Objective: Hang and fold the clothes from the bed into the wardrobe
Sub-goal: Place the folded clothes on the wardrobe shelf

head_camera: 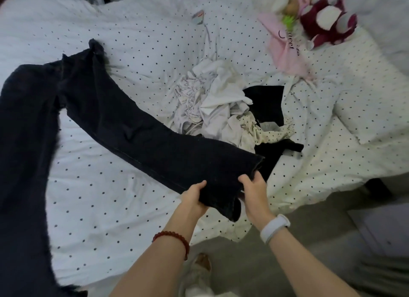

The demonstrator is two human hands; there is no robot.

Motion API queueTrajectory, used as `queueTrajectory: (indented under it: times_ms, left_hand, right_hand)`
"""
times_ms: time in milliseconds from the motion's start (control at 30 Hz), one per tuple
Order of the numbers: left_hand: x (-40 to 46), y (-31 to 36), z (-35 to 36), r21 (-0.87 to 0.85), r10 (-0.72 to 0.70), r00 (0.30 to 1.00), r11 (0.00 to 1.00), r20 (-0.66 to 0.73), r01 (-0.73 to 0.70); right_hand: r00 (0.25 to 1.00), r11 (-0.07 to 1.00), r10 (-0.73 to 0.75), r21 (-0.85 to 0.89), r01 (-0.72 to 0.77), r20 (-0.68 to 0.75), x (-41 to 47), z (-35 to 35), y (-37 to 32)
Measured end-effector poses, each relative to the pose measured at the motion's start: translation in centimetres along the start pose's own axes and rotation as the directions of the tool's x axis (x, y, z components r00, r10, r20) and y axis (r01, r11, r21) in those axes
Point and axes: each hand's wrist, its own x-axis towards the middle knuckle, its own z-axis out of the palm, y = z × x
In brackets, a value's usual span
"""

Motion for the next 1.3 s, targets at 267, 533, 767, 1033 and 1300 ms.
queueTrajectory:
  times_ms: [267, 533, 767, 1033, 1300]
  left_hand:
    - [-7.7, -4.7, -11.0, 0.361, 0.345, 0.939, 0.873, 0.017, -0.327]
    - [-13.3, -4.9, -23.8, 0.576, 0.217, 0.971, 0.783, 0.099, -0.234]
    - [-18.6, 1.2, -30.0, 0.324, 0.236, 0.954, 0.902, 0.184, -0.285]
    - [-17.6, 2.8, -31.5, 0.735, 0.529, 0.847, 0.596, -0.056, -0.324]
    - [-17.3, 1.8, -35.9, 0.686, 0.561, 0.828, 0.599, 0.007, -0.412]
  right_hand:
    - [0.943, 0.927, 0.334, 0.183, -0.328, -0.001, -9.2, -2.5, 5.2]
    - [0.912, 0.899, -0.207, -0.298, 0.32, 0.354, -21.4, 4.5, 5.2]
    - [0.595, 0.658, 0.009, -0.453, 0.601, 0.804, -26.5, 10.6, 9.4]
    - [0.399, 0.664, 0.292, -0.484, 0.57, 0.87, -25.4, 13.1, 11.6]
    - [0.435, 0.094, -0.091, -0.427, 0.899, 0.896, -19.6, 21.1, 8.6]
